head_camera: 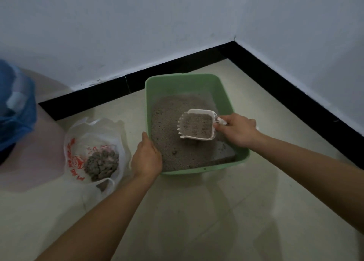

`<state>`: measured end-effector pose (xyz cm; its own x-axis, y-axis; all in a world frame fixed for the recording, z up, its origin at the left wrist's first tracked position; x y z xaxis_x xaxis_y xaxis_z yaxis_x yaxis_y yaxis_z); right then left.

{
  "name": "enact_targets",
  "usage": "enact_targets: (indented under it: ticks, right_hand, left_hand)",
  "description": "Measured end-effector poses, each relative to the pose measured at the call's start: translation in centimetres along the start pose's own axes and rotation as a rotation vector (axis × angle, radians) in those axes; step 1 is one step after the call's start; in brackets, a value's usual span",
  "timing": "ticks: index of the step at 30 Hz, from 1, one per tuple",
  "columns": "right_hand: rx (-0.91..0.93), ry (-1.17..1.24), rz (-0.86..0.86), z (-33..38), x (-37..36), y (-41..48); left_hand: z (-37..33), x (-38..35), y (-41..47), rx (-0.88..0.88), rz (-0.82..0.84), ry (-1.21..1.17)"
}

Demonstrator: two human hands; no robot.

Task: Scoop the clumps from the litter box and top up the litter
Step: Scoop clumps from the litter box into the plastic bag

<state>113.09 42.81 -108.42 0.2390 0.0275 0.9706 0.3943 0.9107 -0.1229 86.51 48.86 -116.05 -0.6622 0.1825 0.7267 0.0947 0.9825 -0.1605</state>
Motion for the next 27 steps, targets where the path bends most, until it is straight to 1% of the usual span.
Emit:
enact_targets:
  ticks: [3,5,7,11,18,27]
  right_hand:
    - [0.0,0.008,0.003,0.1,0.0,-0.1]
    - [0.021,-0.026,0.009,0.3,-0.2,-0.3]
    - [0.011,0.006,-0.011,0.4,-0.1,-0.4]
    - [0.032,-0.002,0.0,0.2,-0.4,-0.5]
    - [0.068,-0.035,0.03,0.3,-1.3,-0.7]
    - [0.13,-0.078,0.047,-0.2,-0.9,-0.5]
  left_hand:
    - [0.0,0.0,-0.1,-0.005,-0.014,0.013]
    - [-0.1,0.1,-0.4,0.021,-0.032,-0.004]
    - [-0.2,0.0,-0.5,0.02,-0.056,-0.017]
    - [0.0,0.2,-0.6,0.024,-0.106,-0.066]
    - [0.6,-0.1,-0.4,0.016,-0.116,-0.128]
    - [0.8,-0.2,-0.3,0.046,-0.115,-0.177]
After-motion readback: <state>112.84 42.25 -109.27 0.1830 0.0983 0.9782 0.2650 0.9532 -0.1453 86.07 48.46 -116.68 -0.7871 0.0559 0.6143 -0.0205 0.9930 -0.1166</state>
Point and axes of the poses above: each hand's wrist, its own y-axis towards the middle knuckle, its own x-axis out of the back of the hand, z = x × y, the point moved 5 cm from there along y, towards the middle knuckle, and after that the axes turned 10 degrees about -y, right-handed, at the moved point
